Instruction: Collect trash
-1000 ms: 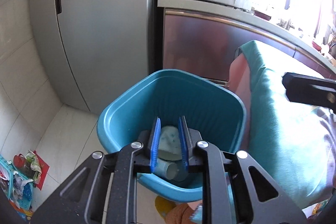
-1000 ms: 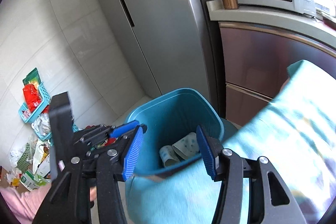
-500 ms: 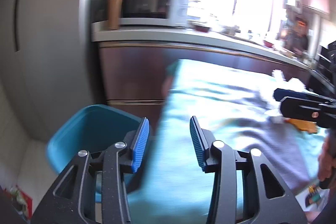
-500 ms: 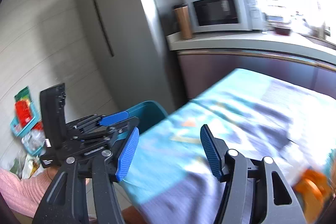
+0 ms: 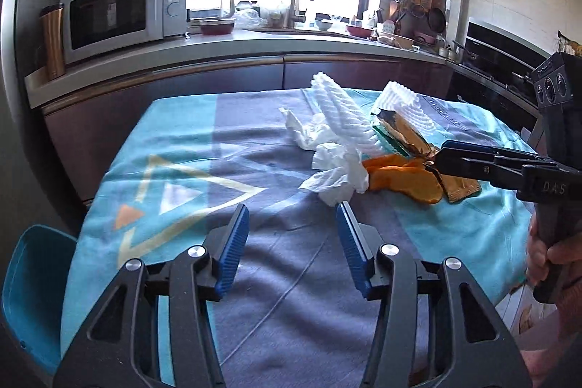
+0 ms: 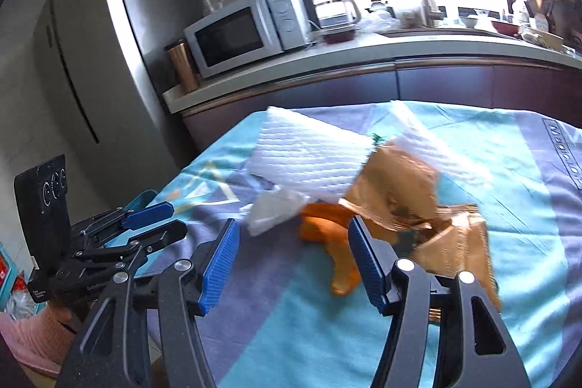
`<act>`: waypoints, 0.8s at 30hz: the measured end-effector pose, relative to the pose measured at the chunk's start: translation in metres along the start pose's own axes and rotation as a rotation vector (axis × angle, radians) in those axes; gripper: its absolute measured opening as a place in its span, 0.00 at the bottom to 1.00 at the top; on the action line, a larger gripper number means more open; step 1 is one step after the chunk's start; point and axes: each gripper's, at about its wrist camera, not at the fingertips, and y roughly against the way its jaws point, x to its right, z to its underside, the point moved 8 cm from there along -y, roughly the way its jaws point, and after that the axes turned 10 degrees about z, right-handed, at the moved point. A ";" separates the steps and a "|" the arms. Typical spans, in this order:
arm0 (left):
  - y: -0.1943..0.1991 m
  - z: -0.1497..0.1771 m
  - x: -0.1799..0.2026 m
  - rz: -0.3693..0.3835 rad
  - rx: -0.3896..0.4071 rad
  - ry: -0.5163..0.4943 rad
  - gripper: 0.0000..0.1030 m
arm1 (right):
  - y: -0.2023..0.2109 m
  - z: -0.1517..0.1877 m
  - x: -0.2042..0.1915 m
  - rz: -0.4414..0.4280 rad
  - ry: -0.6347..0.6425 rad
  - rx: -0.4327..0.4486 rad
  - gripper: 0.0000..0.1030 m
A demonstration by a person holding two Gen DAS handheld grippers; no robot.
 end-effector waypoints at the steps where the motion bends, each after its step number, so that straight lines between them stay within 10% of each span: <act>1: -0.008 -0.001 0.004 0.011 -0.010 -0.004 0.51 | 0.001 0.002 0.012 0.020 -0.017 -0.001 0.58; 24: -0.091 -0.026 0.025 0.058 -0.149 -0.003 0.49 | -0.016 0.029 0.109 0.199 -0.159 -0.128 0.73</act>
